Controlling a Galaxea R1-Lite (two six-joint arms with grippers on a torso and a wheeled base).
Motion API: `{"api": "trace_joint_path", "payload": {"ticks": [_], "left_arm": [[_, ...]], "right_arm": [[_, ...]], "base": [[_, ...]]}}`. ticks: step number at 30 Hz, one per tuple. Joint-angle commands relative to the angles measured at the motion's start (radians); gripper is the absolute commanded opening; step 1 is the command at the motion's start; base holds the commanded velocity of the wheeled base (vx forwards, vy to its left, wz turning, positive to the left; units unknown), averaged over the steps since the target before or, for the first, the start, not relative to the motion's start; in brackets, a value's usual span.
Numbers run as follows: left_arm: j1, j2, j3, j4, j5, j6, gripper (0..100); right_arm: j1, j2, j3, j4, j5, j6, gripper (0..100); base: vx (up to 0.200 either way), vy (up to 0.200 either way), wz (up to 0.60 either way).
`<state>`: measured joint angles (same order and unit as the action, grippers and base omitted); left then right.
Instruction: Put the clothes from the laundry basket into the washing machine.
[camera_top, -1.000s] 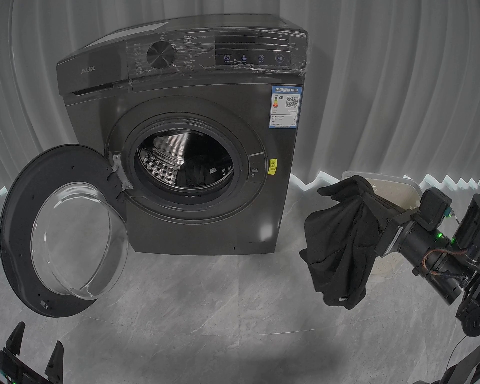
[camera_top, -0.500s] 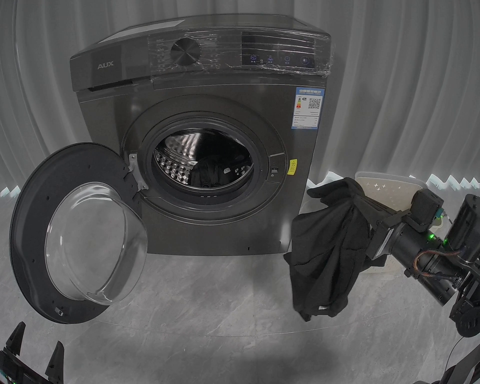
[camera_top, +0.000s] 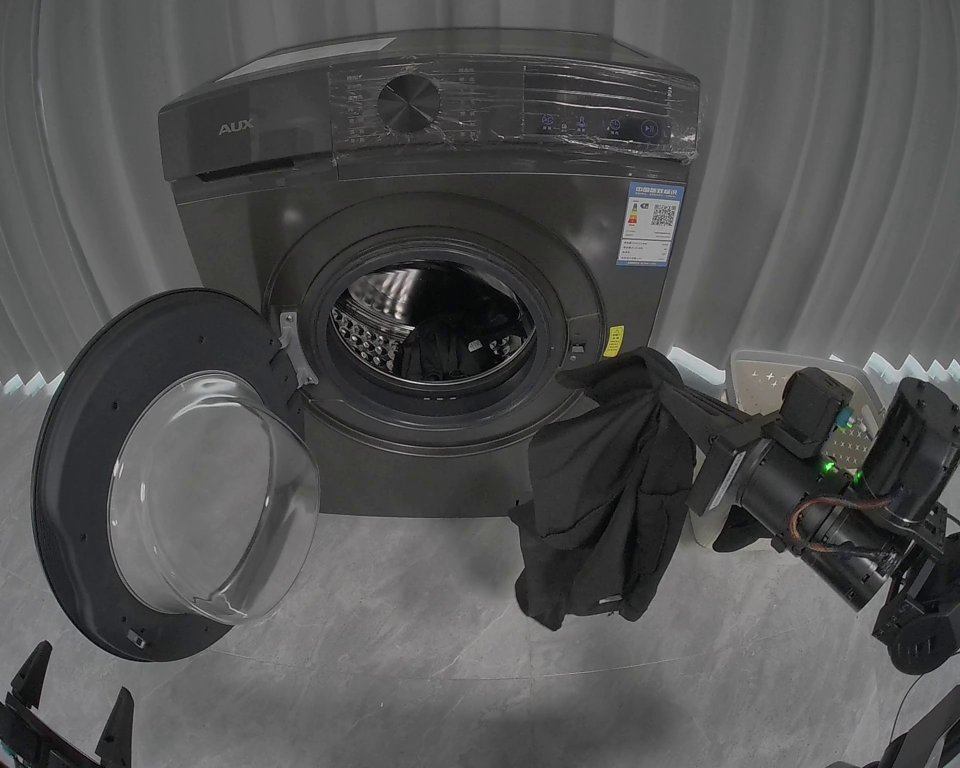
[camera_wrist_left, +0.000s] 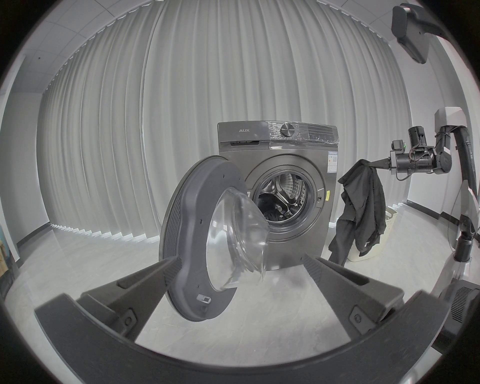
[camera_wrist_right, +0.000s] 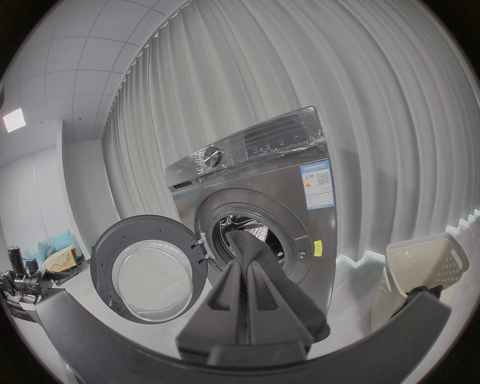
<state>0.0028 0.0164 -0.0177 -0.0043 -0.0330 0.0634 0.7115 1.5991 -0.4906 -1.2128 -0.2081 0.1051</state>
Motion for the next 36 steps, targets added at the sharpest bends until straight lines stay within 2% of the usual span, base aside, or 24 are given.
{"api": "trace_joint_path", "payload": {"ticks": [1,9,14,17,23,28,32,36], "left_arm": [[0.0,-0.016,0.016,-0.002,-0.004,0.001,100],[0.0,-0.016,0.016,0.0,-0.005,0.006,100],[-0.001,-0.016,0.016,0.003,-0.007,-0.013,100],[-0.001,-0.016,0.016,0.004,-0.007,-0.011,100],[-0.001,-0.016,0.016,0.003,-0.007,-0.008,100],[-0.001,-0.016,0.016,0.004,-0.007,-0.016,100],[-0.001,-0.016,0.016,0.004,-0.002,-0.034,100],[-0.001,-0.016,0.016,0.004,-0.001,-0.037,100]], "right_arm": [[0.023,0.038,-0.026,-0.013,-0.001,0.002,0],[0.026,0.114,-0.077,-0.068,-0.007,0.001,0],[0.028,0.122,-0.075,-0.093,-0.005,0.002,0],[0.028,0.13,-0.074,-0.103,-0.008,0.002,0],[0.025,0.122,-0.066,-0.102,-0.011,0.001,0],[0.026,0.119,-0.062,-0.102,-0.013,0.001,0],[0.026,0.12,-0.059,-0.103,-0.014,0.002,0],[0.026,0.12,-0.052,-0.103,-0.013,0.002,0]], "base": [[0.0,0.0,0.0],[0.0,0.0,0.0],[0.0,0.0,0.0],[0.0,0.2,0.0],[0.0,0.0,0.0],[0.0,0.0,0.0],[0.0,0.0,0.0],[0.2,0.0,0.0]]}}
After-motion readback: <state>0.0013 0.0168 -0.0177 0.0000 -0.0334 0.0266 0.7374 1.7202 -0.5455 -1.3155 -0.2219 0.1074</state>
